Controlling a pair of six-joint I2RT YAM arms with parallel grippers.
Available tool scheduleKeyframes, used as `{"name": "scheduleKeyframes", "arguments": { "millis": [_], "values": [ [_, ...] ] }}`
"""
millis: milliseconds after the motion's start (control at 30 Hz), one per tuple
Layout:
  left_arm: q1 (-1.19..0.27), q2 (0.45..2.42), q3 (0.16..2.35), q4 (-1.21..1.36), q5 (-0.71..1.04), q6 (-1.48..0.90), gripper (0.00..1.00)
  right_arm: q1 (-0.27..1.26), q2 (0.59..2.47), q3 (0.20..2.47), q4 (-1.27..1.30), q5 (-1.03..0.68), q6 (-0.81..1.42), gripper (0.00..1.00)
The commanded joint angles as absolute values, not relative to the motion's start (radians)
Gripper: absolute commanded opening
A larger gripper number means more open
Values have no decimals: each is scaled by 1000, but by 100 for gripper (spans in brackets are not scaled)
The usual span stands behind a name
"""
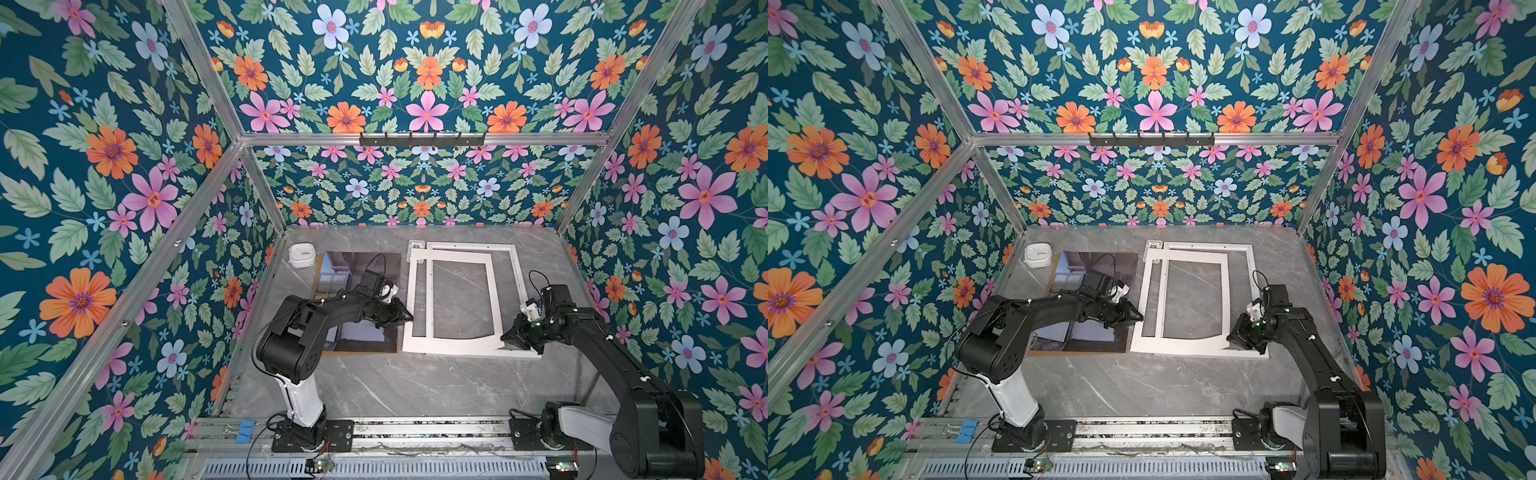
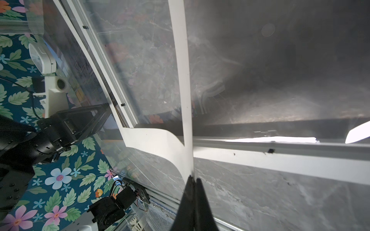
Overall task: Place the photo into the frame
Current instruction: 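Lower the mat into the frame with right gripper while left releases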
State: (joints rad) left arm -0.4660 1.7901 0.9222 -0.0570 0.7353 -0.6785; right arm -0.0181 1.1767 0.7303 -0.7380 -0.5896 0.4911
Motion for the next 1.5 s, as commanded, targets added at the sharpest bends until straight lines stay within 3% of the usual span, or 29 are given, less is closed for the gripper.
{"name": "scheduleKeyframes", "arguments": {
  "millis": [0,267,567,833,1467],
  "values": [
    [-477,1780,919,-2,761,-705,29,-18,1161,739,-757,-549,488,0],
    [-508,1773,935,12,750,-730,15,-20,1111,759,-789,-501,502,0],
    [-538,1767,956,21,734,-756,5,-36,1104,774,-799,-483,496,0],
    [-574,1760,983,26,711,-783,0,-55,1091,831,-842,-437,468,0],
    [-611,1781,1057,32,662,-796,0,-81,1031,869,-850,-381,439,0]
  ]
}}
